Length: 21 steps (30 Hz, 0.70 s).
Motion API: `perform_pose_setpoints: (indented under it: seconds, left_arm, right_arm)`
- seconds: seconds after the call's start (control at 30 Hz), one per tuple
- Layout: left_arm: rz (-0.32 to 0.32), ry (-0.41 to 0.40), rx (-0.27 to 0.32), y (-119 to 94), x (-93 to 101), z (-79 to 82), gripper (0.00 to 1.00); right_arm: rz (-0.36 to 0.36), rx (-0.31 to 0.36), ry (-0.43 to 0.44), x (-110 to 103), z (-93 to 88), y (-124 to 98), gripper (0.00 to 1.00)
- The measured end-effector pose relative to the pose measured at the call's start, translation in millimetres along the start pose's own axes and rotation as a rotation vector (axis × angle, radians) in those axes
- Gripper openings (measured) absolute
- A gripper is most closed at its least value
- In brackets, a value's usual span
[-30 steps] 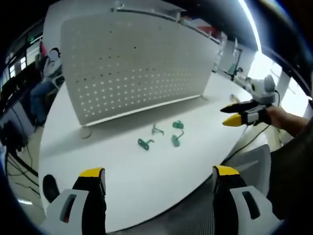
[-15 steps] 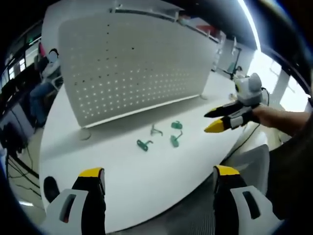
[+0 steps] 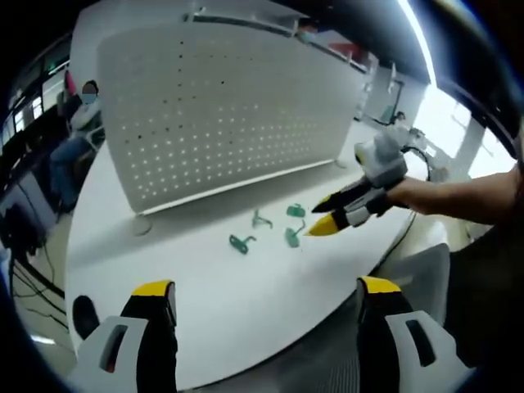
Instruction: Insert the hook assembly into the mounting plate slot until the hook locks in place.
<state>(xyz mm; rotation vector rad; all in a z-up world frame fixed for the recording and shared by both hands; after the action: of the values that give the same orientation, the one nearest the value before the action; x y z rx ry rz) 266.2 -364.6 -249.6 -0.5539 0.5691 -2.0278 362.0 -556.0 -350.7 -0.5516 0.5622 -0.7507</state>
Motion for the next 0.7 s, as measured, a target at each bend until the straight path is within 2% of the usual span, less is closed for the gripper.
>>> perform_pose_setpoints:
  seconds: [0.07,0.23,0.33,0.43,0.7]
  left_arm:
    - [-0.002,-0.004,-0.006,1,0.3,-2.0,0.93]
    - [-0.004,-0.008,-0.011,1,0.5,-4.1,0.93]
    - [-0.001,-0.007,-0.013,0,-1.0,-4.6,0.92]
    - [0.003,-0.014,-0.014,0,-2.9,-5.8,0.92]
    - [0.006,-0.024,-0.027,1,-4.5,-10.2,0.92]
  right_arm:
    - [0.008,-0.039,0.024,-1,-5.4,7,0.40]
    - [-0.004,-0.075,0.029,3,-13.8,21,0.37]
    - [-0.003,-0.104,0.069,8,-20.1,27,0.33]
    - [-0.004,-0.102,0.124,11,-19.1,29,0.30]
    - [0.003,-0.112,0.180,14,-13.9,34,0.26]
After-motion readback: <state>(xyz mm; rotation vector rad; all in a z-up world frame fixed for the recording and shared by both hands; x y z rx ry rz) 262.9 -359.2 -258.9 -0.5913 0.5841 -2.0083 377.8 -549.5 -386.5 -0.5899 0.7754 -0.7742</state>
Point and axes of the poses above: the point that each gripper's makers call its tool centre point, and the gripper's own axes: y roughly forward along the fingers, x roughly to its right, z roughly out of its top, the point moved 4 cm from there along -y, roughly backward along the fingers, and after that the axes turned 6 degrees about x, right-handed, at the moved point
